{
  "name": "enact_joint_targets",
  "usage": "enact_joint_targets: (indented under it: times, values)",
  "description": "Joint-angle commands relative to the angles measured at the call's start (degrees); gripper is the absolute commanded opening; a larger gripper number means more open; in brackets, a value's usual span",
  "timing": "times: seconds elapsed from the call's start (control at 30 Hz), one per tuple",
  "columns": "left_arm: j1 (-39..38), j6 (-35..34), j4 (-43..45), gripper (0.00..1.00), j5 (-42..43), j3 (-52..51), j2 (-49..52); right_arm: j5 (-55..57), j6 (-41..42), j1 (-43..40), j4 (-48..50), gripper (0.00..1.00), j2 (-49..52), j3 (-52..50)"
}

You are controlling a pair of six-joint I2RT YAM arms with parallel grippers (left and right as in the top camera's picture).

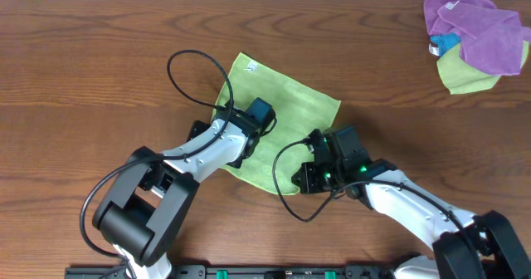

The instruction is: Fold the cloth

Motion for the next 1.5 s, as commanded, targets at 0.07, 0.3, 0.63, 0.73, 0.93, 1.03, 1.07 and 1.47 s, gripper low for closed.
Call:
enact_joint_targets:
  times: [0.07, 0.3, 0.63, 0.73, 0.93, 1.03, 1.07, 1.47]
  values:
    - [-0.26, -0.66, -0.26, 0.95, 11.82, -1.44, 2.10, 1.90, 1.20, 0.57, -0.24, 0.02, 3.19, -0.57]
    - [-0.26, -0.61, -0.50, 0.95, 12.57, -1.36, 2.08, 5.99, 1.64, 0.57, -2.38, 0.01, 5.46, -0.55]
    - [-0.26, 2.99, -2.40, 0.95, 10.36, 3.04, 2.08, 17.42, 2.64, 0.33, -11.89, 0.01, 5.46, -0.55]
    - [-0.26, 3.80, -3.17, 0.96, 10.40, 3.85, 2.08, 20.13, 4.00, -0.87, -13.68, 0.01, 5.46, -0.50]
    - [-0.26, 5.16, -5.03, 0.95, 10.38, 3.91, 2.08, 22.64, 4.66, -5.88, -15.45, 0.02, 5.46, -0.22]
    - [-0.26, 5.55, -5.01, 0.95, 10.40, 3.89, 2.08, 24.15, 4.55, -9.05, -17.05, 0.02, 5.46, 0.59]
    - [-0.26, 5.73, -5.01, 0.95, 10.38, 3.91, 2.08, 24.17, 4.09, -9.84, -17.33, 0.02, 5.46, 0.81]
    - [-0.24, 6.51, -5.14, 0.95, 7.15, 3.91, 2.08, 27.65, 1.33, -13.00, -20.20, 0.02, 5.46, 2.86]
